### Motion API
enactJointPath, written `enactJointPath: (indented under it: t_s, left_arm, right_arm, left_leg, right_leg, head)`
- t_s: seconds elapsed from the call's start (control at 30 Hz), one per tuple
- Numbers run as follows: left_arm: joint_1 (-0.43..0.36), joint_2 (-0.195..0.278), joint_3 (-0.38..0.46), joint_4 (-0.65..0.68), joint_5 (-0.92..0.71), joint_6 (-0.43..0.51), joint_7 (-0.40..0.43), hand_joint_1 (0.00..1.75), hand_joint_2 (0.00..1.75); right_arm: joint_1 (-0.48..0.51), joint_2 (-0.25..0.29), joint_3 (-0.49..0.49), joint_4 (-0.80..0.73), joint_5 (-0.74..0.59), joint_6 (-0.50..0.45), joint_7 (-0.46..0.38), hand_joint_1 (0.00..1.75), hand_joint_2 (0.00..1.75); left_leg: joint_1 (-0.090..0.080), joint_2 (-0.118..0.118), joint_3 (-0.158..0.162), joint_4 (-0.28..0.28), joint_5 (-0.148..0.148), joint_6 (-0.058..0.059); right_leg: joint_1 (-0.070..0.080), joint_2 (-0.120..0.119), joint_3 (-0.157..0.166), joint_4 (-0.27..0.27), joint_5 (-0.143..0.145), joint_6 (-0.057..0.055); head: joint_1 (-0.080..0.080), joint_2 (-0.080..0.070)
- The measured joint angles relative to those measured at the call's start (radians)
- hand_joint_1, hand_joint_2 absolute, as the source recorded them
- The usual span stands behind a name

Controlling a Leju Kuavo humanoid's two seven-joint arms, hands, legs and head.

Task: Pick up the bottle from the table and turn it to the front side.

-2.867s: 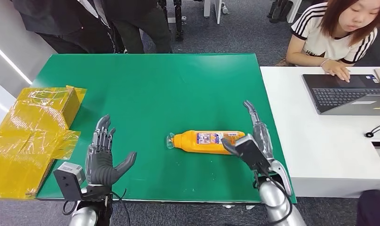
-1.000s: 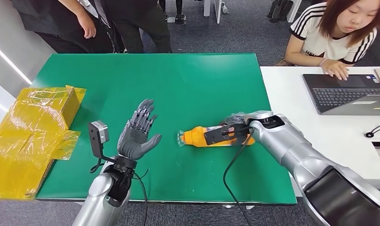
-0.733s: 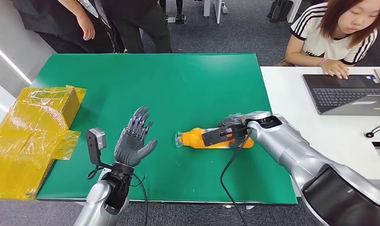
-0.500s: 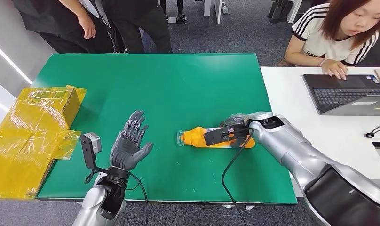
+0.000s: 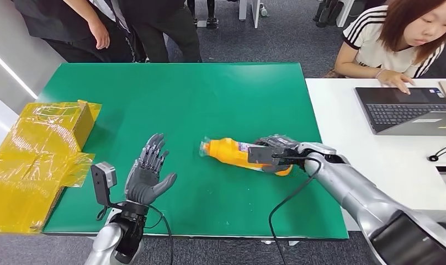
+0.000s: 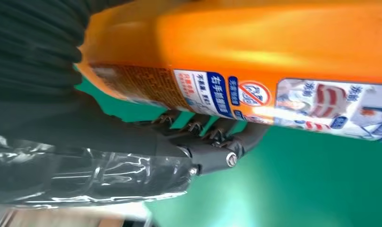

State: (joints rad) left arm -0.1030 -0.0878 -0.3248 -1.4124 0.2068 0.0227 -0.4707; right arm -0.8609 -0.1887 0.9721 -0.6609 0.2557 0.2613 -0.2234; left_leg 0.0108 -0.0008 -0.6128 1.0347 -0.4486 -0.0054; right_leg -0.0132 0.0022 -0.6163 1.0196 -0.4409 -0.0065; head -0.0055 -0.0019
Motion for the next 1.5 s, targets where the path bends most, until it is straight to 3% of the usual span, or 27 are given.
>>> enactJointPath:
  t_s: [0.1, 0.27, 0.43, 0.6, 0.77, 1.0, 1.27, 1.5]
  left_arm:
    - [0.012, 0.004, 0.012, -0.009, -0.023, 0.022, -0.025, 0.00, 1.75]
    - [0.051, 0.007, 0.050, -0.066, 0.003, -0.003, -0.029, 0.00, 1.75]
    - [0.083, 0.012, 0.108, -0.130, -0.044, -0.008, -0.031, 0.00, 1.75]
    - [0.083, 0.014, 0.125, -0.147, -0.082, -0.040, -0.032, 0.00, 1.75]
    - [0.010, 0.015, 0.120, -0.132, -0.069, -0.146, -0.001, 0.00, 1.75]
    - [-0.155, -0.008, 0.074, -0.062, 0.044, -0.258, 0.061, 0.00, 1.75]
    - [-0.271, -0.026, 0.011, -0.010, 0.041, -0.260, 0.085, 0.00, 1.75]
    - [-0.388, -0.020, -0.001, 0.099, -0.063, -0.176, 0.082, 0.00, 1.75]
  right_arm:
    - [0.124, -0.001, -0.146, -0.108, -0.100, -0.071, -0.084, 1.75, 1.75]
    - [0.372, 0.011, -0.366, -0.354, -0.069, -0.236, -0.115, 1.75, 1.75]
    - [0.579, 0.038, -0.588, -0.589, -0.062, -0.284, -0.158, 1.75, 1.75]
    - [0.686, 0.088, -0.715, -0.737, -0.081, -0.291, -0.203, 1.75, 1.75]
    - [0.675, 0.147, -0.723, -0.746, -0.165, -0.179, -0.209, 1.75, 1.75]
    - [0.545, 0.271, -0.628, -0.576, -0.193, -0.199, -0.227, 1.75, 1.75]
    - [0.403, 0.362, -0.530, -0.446, -0.177, -0.207, -0.197, 1.75, 1.75]
    - [0.326, 0.386, -0.466, -0.387, -0.115, -0.254, -0.186, 1.75, 1.75]
  left_leg:
    - [0.000, -0.002, 0.000, 0.000, 0.000, 0.000]
    - [0.001, -0.008, -0.002, -0.001, -0.001, 0.000]
    - [0.000, -0.008, -0.003, -0.001, -0.002, 0.000]
    - [0.000, -0.007, -0.002, -0.001, -0.002, 0.000]
    - [0.000, -0.005, -0.002, -0.001, -0.001, 0.000]
    - [0.001, -0.004, -0.001, -0.001, 0.003, -0.002]
    - [0.000, -0.004, -0.002, -0.001, 0.003, -0.002]
    - [0.000, -0.004, -0.002, -0.001, 0.003, -0.002]
  right_leg:
    - [0.000, -0.002, 0.000, 0.000, -0.001, 0.000]
    - [0.001, -0.007, 0.000, 0.000, -0.004, 0.000]
    - [0.000, -0.008, 0.000, 0.000, -0.006, 0.000]
    - [0.000, -0.007, 0.000, 0.000, -0.006, 0.000]
    - [0.000, -0.006, 0.000, 0.000, -0.004, -0.001]
    - [0.000, -0.004, -0.001, 0.002, -0.001, -0.002]
    - [0.000, -0.004, -0.001, 0.002, -0.001, -0.003]
    - [0.000, -0.004, -0.001, 0.002, -0.001, -0.003]
  head:
    - [0.000, 0.000]
    - [0.000, 0.000]
    - [0.000, 0.000]
    - [0.000, 0.000]
    - [0.000, 0.000]
    - [0.000, 0.000]
    - [0.000, 0.000]
    - [0.000, 0.000]
